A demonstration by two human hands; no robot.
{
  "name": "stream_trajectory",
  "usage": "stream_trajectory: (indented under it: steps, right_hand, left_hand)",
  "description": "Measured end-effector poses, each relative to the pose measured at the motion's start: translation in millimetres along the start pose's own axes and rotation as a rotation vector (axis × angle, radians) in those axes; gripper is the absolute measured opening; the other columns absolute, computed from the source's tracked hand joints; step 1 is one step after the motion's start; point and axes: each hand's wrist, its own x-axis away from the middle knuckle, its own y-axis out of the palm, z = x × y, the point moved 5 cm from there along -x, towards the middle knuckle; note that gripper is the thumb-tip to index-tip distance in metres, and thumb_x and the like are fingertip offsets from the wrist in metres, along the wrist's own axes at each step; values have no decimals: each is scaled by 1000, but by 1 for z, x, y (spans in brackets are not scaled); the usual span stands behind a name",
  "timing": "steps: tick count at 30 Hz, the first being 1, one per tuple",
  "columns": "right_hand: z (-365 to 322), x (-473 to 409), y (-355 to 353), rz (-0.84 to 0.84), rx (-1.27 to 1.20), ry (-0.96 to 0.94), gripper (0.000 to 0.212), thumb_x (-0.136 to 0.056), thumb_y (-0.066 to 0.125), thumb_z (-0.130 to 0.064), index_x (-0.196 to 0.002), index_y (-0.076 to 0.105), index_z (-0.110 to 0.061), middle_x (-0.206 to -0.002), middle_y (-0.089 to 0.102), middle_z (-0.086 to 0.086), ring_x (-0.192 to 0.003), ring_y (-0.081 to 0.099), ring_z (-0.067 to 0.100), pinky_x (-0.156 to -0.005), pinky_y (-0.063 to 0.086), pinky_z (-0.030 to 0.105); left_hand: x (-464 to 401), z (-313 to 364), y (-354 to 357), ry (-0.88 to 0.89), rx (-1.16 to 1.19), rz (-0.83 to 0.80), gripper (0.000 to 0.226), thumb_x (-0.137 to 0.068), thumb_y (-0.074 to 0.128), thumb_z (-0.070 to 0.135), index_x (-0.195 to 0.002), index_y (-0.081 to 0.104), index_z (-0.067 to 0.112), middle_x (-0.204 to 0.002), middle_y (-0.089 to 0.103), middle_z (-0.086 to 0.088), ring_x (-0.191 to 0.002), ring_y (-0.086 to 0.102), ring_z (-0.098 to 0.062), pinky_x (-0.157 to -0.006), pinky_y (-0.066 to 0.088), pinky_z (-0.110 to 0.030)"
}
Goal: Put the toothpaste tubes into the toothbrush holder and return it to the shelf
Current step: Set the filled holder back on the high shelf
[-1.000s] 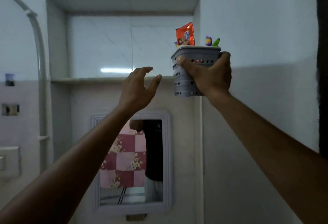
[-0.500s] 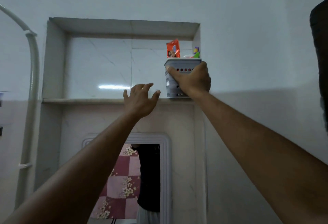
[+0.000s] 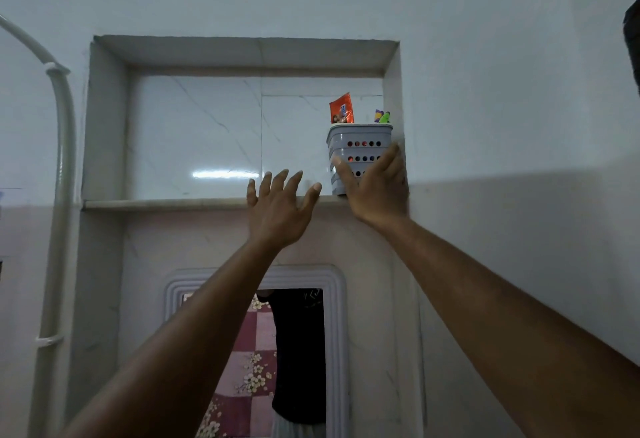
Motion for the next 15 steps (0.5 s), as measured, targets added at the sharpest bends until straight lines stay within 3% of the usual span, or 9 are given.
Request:
stream_trajectory:
  steps: [6,15]
  right_hand:
    - [1,3,10,-30,115,-5,113,-104,29,-82,-173,-17,-5,-181,12,22,-164,23,42,-133,22,57]
    - [12,17,8,-127,177,-141,115,-107,39,-74,-171,-22,-1,-179,6,22,-163,19,42,-132,21,55]
  left_hand:
    - [2,0,-1,10,0,4,78,-105,19,77,-166,37,33,-176,32,1,-167,15,-24,-133,-2,-52]
    - [9,-3,-3,47,9,-16,78,-107,20,73,-166,38,27,-175,33,-1,-166,19,-23,-134,-1,-49]
